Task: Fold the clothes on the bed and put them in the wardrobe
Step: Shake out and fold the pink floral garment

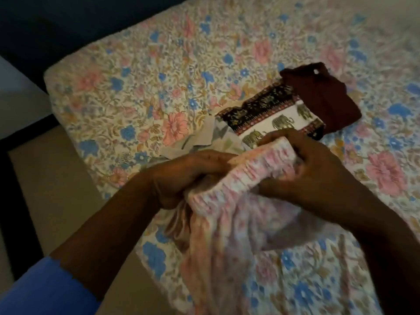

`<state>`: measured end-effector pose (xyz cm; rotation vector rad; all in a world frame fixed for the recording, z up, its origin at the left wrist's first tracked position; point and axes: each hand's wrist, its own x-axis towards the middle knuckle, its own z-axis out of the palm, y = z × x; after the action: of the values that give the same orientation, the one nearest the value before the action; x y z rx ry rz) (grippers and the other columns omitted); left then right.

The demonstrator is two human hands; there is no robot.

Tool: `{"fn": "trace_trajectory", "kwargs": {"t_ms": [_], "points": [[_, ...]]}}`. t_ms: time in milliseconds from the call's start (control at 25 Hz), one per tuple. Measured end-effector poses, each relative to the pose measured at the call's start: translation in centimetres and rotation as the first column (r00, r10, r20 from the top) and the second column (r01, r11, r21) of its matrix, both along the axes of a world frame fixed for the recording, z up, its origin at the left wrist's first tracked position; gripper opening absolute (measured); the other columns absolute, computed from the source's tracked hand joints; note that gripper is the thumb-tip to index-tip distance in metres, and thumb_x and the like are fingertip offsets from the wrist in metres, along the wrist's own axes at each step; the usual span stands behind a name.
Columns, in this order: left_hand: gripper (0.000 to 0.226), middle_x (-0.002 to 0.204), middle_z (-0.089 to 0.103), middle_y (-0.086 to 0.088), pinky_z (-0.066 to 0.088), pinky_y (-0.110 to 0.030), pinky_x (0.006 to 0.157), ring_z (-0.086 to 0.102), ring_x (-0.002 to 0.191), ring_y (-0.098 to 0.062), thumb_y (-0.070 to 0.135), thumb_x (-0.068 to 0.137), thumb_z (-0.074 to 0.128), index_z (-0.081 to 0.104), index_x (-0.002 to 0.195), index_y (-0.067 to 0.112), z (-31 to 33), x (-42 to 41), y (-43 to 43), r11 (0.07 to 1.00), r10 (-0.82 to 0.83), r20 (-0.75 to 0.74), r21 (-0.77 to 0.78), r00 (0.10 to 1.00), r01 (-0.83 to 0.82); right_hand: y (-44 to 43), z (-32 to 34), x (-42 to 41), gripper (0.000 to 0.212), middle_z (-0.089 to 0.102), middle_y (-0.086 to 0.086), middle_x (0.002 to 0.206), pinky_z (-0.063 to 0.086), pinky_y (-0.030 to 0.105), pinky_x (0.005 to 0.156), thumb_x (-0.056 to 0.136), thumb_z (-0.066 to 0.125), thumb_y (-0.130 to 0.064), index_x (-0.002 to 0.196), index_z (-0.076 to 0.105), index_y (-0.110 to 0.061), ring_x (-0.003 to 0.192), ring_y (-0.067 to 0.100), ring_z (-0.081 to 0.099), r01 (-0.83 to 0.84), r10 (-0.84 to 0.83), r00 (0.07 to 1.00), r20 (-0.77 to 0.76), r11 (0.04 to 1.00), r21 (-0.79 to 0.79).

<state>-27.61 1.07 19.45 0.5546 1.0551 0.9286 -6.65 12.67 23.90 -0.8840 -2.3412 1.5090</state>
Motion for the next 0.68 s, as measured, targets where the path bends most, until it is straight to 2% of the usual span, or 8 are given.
{"fn": "trace_trajectory", "kwargs": {"t_ms": [120,200,280,360,440,520,600,680], "points": [[0.043,0.128,0.07,-0.019,0.062,-0.043,0.087,0.069,0.113,-0.039,0.04,0.094,0.065,0.07,0.127,0.012,-2.6,-6.9,0.8,0.976,0.113,-0.006,-0.185,0.994,-0.113,3.3,-5.5,-9.6,0.073,0.07,-0.015,0.112,0.057,0.032,0.085,0.061,0.09,-0.057,0.124,0.064,-0.03,0.103,0.005,0.067,-0.002,-0.003,0.991,0.133,0.999,0.035],[0.04,0.124,0.072,-0.012,0.063,-0.034,0.075,0.075,0.096,-0.025,0.036,0.091,0.068,0.066,0.126,0.017,-5.5,-9.9,0.8,0.975,0.048,-0.277,-0.196,0.96,-0.106,4.2,-10.7,-13.9,0.082,0.065,-0.003,0.132,0.053,0.037,0.096,0.07,0.089,-0.056,0.139,0.057,-0.025,0.119,0.018,0.063,-0.031,0.011,0.957,0.289,0.997,0.065],[0.05,0.126,0.069,-0.005,0.062,-0.039,0.086,0.071,0.102,-0.021,0.026,0.084,0.083,0.062,0.129,0.022,-8.4,-11.4,0.5,0.988,-0.052,-0.574,-0.149,0.817,-0.042,4.3,-14.2,-15.7,0.092,0.058,0.002,0.145,0.048,0.035,0.102,0.073,0.086,-0.057,0.149,0.048,-0.021,0.128,0.022,0.057,-0.048,0.003,0.925,0.38,0.993,0.108],[0.05,0.119,0.07,0.001,0.059,-0.041,0.089,0.068,0.105,-0.021,0.021,0.08,0.08,0.063,0.128,0.023,-9.2,-11.7,0.6,0.998,0.005,-0.716,-0.045,0.698,-0.053,4.8,-13.9,-15.5,0.093,0.058,-0.004,0.142,0.047,0.033,0.101,0.07,0.088,-0.058,0.147,0.05,-0.023,0.125,0.016,0.056,0.021,-0.019,0.919,0.395,1.0,0.0],[0.043,0.112,0.072,0.004,0.06,-0.038,0.083,0.07,0.101,-0.019,0.015,0.081,0.074,0.069,0.123,0.023,-7.4,-11.2,1.5,0.998,0.058,-0.689,0.048,0.723,-0.034,6.1,-11.4,-13.7,0.084,0.068,-0.005,0.131,0.056,0.04,0.098,0.066,0.091,-0.054,0.137,0.061,-0.022,0.115,0.018,0.067,0.079,0.04,0.898,0.438,0.965,-0.249],[0.039,0.109,0.076,-0.003,0.064,-0.041,0.077,0.075,0.095,-0.023,0.001,0.085,0.071,0.071,0.12,0.017,-4.6,-10.4,3.7,0.997,0.025,-0.553,0.077,0.833,0.021,8.2,-8.2,-11.1,0.058,0.077,0.008,0.113,0.062,0.044,0.088,0.072,0.087,-0.039,0.122,0.07,-0.014,0.099,0.029,0.076,0.095,0.131,0.891,0.435,0.883,-0.459],[0.034,0.104,0.078,-0.013,0.065,-0.038,0.069,0.077,0.086,-0.032,-0.005,0.087,0.068,0.072,0.118,0.008,-2.9,-10.2,7.6,0.999,0.006,-0.416,0.045,0.909,0.014,10.8,-4.7,-8.8,0.044,0.078,0.015,0.107,0.065,0.041,0.079,0.076,0.08,-0.031,0.112,0.074,-0.008,0.092,0.032,0.077,0.105,0.1,0.911,0.399,0.881,-0.461],[0.031,0.106,0.075,-0.022,0.064,-0.045,0.073,0.074,0.09,-0.046,0.005,0.088,0.071,0.071,0.118,0.002,-1.7,-9.9,12.8,1.0,-0.009,-0.333,0.001,0.943,0.01,14.4,-1.9,-7.9,0.044,0.078,0.013,0.106,0.064,0.036,0.072,0.075,0.079,-0.034,0.112,0.075,-0.01,0.092,0.028,0.077,0.175,-0.011,0.917,0.398,0.909,-0.378]]}}
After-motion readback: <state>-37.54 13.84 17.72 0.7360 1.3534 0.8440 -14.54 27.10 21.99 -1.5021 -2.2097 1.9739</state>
